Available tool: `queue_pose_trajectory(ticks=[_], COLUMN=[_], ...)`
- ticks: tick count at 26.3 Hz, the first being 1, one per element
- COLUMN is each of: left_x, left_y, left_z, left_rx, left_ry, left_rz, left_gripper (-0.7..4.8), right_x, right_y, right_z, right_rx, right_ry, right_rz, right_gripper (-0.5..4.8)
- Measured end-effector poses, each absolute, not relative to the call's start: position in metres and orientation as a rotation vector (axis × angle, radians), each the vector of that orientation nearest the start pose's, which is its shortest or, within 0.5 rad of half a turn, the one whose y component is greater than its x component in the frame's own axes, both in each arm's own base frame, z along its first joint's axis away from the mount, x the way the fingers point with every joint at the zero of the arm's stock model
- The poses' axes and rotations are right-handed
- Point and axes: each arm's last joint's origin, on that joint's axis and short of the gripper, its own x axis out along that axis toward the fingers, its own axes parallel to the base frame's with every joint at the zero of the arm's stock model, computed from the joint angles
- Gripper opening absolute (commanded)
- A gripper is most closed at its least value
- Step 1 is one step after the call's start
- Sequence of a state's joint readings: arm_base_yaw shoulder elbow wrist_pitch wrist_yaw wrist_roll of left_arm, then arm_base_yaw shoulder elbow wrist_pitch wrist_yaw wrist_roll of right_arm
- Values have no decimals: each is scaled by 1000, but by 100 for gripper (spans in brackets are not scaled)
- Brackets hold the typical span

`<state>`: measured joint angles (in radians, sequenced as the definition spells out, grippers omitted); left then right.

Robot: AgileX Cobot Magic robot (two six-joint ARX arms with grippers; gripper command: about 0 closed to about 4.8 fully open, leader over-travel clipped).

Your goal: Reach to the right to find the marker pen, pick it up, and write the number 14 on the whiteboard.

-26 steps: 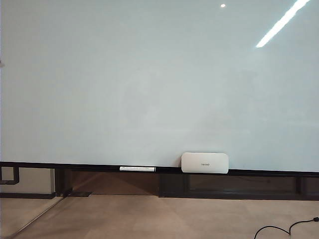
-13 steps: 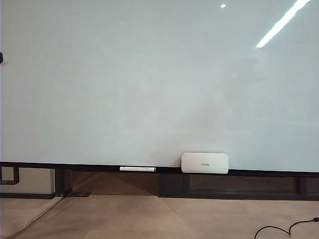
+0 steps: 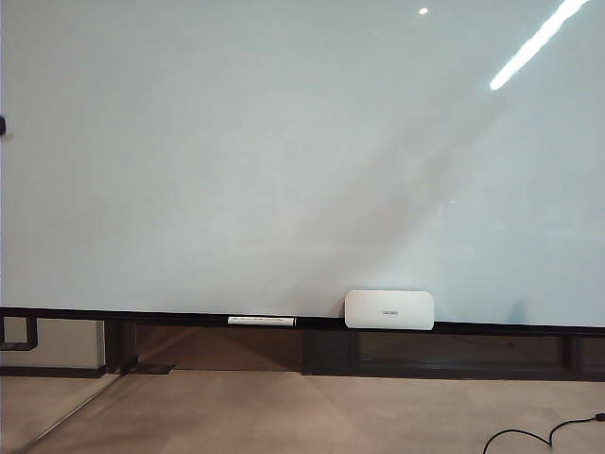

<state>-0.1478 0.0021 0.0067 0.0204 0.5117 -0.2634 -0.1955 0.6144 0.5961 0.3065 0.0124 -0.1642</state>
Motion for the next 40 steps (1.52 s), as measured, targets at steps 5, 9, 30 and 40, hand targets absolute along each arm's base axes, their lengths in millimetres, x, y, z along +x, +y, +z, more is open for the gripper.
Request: queue_pose_trajectory(ticks=[5, 9, 30, 40], left_x=[92, 92, 92, 92], left_y=[-27, -27, -27, -26], left_z=[164, 164, 164, 161], left_rx=[-260, -277, -234, -220], left_ry=[95, 98, 85, 104], left_rz=[-590, -576, -573, -526], left_gripper=[-6, -6, -6, -6], right_x=[169, 191, 248, 249], right_y=[-57, -67, -177, -183], right_z=[356, 355, 258, 250], right_rx=[-175, -135, 51, 57], right_ry=[-275, -299, -90, -63], right_rz=[-228, -255, -439, -405], right_gripper=[-6, -6, -6, -1])
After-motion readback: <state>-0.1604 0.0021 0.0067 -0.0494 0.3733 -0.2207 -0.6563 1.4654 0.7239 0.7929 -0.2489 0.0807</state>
